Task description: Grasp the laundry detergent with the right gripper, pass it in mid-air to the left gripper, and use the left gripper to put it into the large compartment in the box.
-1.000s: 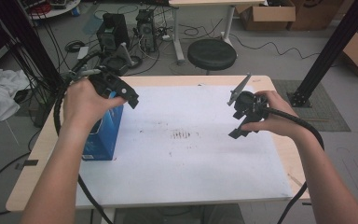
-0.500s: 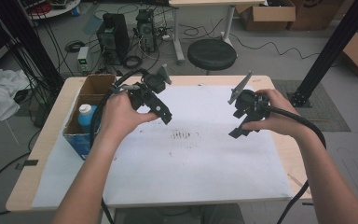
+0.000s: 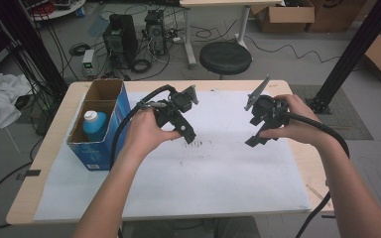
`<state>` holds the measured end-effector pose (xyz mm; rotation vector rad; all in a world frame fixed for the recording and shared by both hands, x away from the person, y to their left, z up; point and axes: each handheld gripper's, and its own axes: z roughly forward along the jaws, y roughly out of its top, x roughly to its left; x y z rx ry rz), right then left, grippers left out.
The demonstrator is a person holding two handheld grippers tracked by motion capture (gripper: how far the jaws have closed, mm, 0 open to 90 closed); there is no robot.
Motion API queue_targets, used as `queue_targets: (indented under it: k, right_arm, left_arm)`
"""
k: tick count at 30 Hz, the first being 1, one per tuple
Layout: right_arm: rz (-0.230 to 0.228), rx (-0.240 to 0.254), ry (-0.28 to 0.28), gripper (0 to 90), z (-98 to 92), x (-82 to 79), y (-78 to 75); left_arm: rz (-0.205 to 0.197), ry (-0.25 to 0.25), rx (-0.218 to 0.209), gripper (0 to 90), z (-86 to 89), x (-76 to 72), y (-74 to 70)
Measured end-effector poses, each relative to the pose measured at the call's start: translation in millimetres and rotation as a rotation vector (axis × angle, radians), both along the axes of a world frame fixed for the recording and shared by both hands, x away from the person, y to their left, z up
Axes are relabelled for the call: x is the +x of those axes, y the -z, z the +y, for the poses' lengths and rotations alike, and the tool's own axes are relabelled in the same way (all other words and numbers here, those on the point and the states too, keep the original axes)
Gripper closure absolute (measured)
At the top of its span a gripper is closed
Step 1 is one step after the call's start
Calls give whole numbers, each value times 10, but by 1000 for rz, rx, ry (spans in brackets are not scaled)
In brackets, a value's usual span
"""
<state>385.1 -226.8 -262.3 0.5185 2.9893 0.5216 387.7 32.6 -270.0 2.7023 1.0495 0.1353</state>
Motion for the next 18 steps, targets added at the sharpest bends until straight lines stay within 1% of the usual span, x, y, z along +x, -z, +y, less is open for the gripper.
queue_targets:
  k: [3,4,18]
  right_arm:
    - [-1,0,0,202,-5,5,5]
    - [0,-1,0,202,-6,5,10]
    - [2,1,-4,202,11,-13,34]
  left_arm:
    - [4,1,5,1,-16,3,33]
    - [7,2,0,1,-20,4,45]
    - [-1,8,5,1,4,-12,47]
